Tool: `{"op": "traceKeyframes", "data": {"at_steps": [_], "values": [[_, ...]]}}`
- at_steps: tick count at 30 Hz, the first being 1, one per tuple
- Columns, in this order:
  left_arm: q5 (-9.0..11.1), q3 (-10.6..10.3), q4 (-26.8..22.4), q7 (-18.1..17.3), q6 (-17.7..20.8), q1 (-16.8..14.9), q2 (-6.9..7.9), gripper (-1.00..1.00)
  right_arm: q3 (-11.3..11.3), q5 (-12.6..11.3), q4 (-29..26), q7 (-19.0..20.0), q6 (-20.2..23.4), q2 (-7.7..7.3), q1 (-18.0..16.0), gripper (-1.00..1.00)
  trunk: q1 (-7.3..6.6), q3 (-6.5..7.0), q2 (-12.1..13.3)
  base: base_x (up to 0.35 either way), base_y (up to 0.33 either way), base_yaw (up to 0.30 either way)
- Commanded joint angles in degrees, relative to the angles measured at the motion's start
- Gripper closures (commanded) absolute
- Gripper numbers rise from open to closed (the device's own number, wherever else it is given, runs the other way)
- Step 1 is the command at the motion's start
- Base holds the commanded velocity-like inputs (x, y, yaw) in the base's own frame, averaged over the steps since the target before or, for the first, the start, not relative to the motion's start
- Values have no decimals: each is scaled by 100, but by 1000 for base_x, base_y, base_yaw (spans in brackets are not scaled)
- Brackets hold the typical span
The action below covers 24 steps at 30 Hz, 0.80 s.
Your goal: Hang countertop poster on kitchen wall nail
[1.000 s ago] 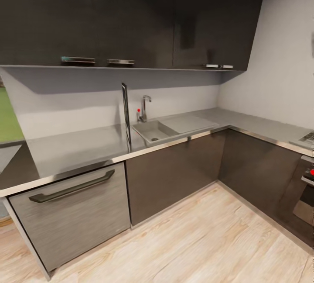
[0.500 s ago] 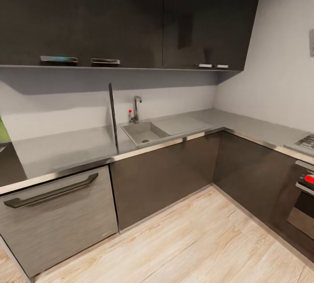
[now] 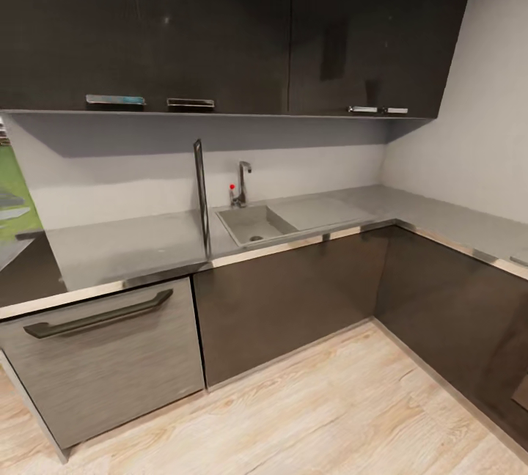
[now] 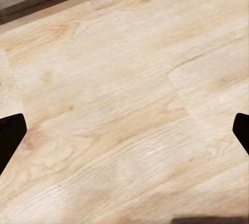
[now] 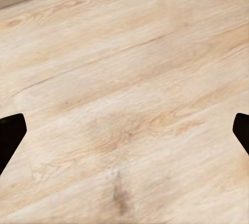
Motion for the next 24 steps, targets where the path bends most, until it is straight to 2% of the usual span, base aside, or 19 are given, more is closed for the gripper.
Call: {"op": "traceKeyframes", "data": {"at_steps": [1, 4, 5, 6, 7, 9, 10, 12, 13, 16, 20, 24], "values": [[-2, 5, -6, 0, -11, 2, 0, -100, 6, -5, 2, 1, -18, 0, -4, -100, 0, -5, -3, 5, -9, 17], [36, 44, -210, -19, -176, 2, 7, -100, 0, -8, -2, 14, -37, 0, 1, -100, 0, -5, -3, 1, -1, 2], [42, 52, -1372, -37, -188, 2, 7, -100, -11, -2, -25, 15, -53, -6, 4, -100, 0, -5, -3, 0, 0, 0], [41, 56, -1985, -40, -82, 2, 7, -100, -17, -1, -45, 15, -60, -15, 5, -100, 0, -5, -3, 0, 0, 0], [41, 56, -2189, -41, -2, 2, 7, -100, -20, 1, -61, 15, -63, -17, 5, -100, 0, -5, -3, 0, 0, 0], [41, 54, -2608, -42, 232, 2, 7, -100, -23, 1, -121, 15, -66, -27, 5, -100, 0, -5, -3, 0, 0, 0], [41, 53, -3045, -43, 533, 2, 7, -100, -24, 0, -214, 15, -66, -36, 7, -100, 0, -5, -3, 0, 0, 0], [42, 52, -3491, -43, 850, 2, 4, -100, -23, 3, -329, 12, -67, -42, 9, -100, 0, -5, -3, 0, 0, 0], [42, 48, -3910, -43, 1141, 2, 2, -100, -22, 5, -441, 10, -68, -46, 11, -100, 0, -5, -3, 0, 0, 0], [43, 4, -4590, -44, 1574, 2, -9, -100, -21, 25, -606, 3, -117, -50, 13, -100, 0, -5, -3, 0, 0, 0], [43, -36, -4997, -35, 1851, 2, -74, -100, -17, 41, -689, 1, -414, -54, 30, -100, 0, -5, -3, 0, 0, 0], [43, -49, -5160, -13, 1948, 2, -260, -100, -14, 54, -763, -4, -769, -53, 150, -100, 0, -5, -3, 0, 0, 0]]}}
